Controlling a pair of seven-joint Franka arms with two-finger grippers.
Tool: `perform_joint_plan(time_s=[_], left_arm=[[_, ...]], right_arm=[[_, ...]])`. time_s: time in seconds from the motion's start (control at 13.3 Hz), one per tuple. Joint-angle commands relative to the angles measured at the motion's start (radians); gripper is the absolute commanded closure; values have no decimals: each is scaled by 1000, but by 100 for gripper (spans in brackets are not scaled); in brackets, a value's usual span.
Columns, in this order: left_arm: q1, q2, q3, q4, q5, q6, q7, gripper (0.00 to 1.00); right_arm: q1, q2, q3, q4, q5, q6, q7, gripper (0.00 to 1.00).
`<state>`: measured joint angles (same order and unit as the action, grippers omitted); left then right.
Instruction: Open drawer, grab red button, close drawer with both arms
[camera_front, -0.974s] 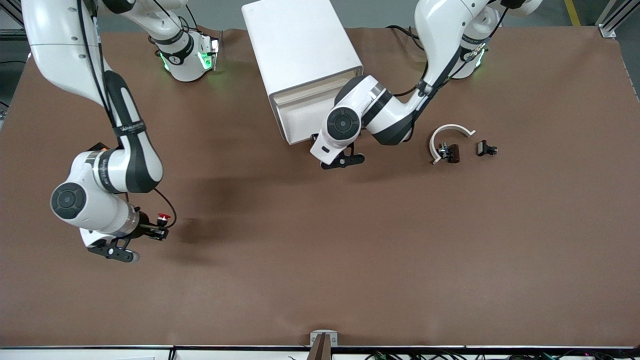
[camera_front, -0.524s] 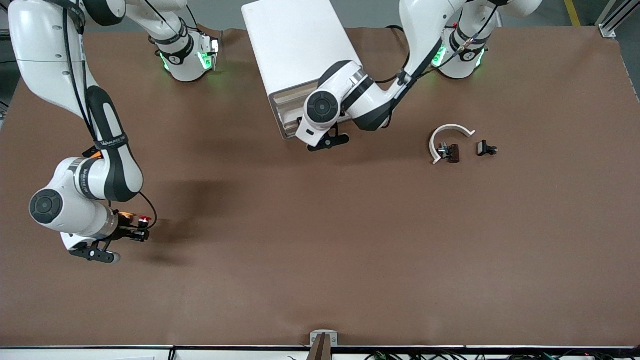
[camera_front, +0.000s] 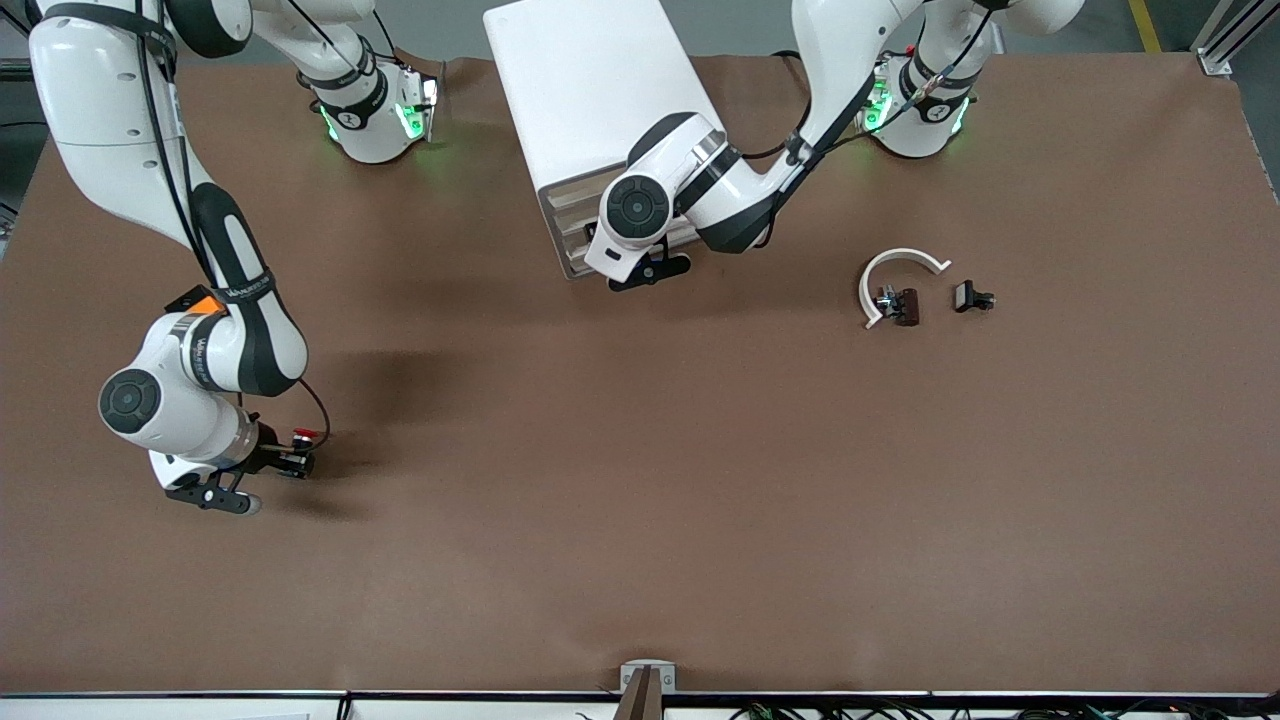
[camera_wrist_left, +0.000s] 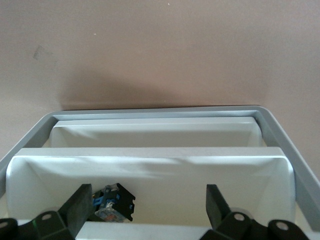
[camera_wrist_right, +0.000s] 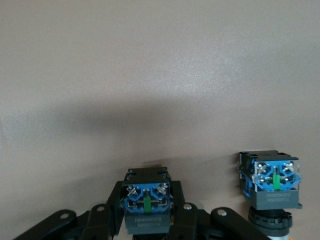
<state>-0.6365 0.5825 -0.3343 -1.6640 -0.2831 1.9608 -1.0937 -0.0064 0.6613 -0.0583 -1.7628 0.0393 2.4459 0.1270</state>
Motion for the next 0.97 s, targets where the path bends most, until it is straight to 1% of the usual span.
perform_joint_plan(time_s=[0.0, 0.15, 0.3, 0.52, 0.75, 0.9], left_arm=[[69, -32, 24, 15, -2, -32, 1, 0], [156, -36, 26, 61, 50, -34, 2, 0], [227, -53, 26, 92, 135, -43, 1, 0], [334, -110, 26, 92, 237, -46, 3, 0], [458, -182, 24, 95, 303, -80, 6, 0], [507, -217, 26, 95, 326, -82, 56, 0]], right_arm=[[-10, -9, 17, -18, 2, 10, -9, 100], [-10, -9, 18, -21, 2, 10, -9, 100], [-7, -11, 18, -21, 2, 7, -9, 100], [-7, -11, 18, -21, 2, 7, -9, 100], [-4, -9, 18, -18, 2, 11, -9, 100], [-1, -9, 18, -20, 4, 22, -9, 100]])
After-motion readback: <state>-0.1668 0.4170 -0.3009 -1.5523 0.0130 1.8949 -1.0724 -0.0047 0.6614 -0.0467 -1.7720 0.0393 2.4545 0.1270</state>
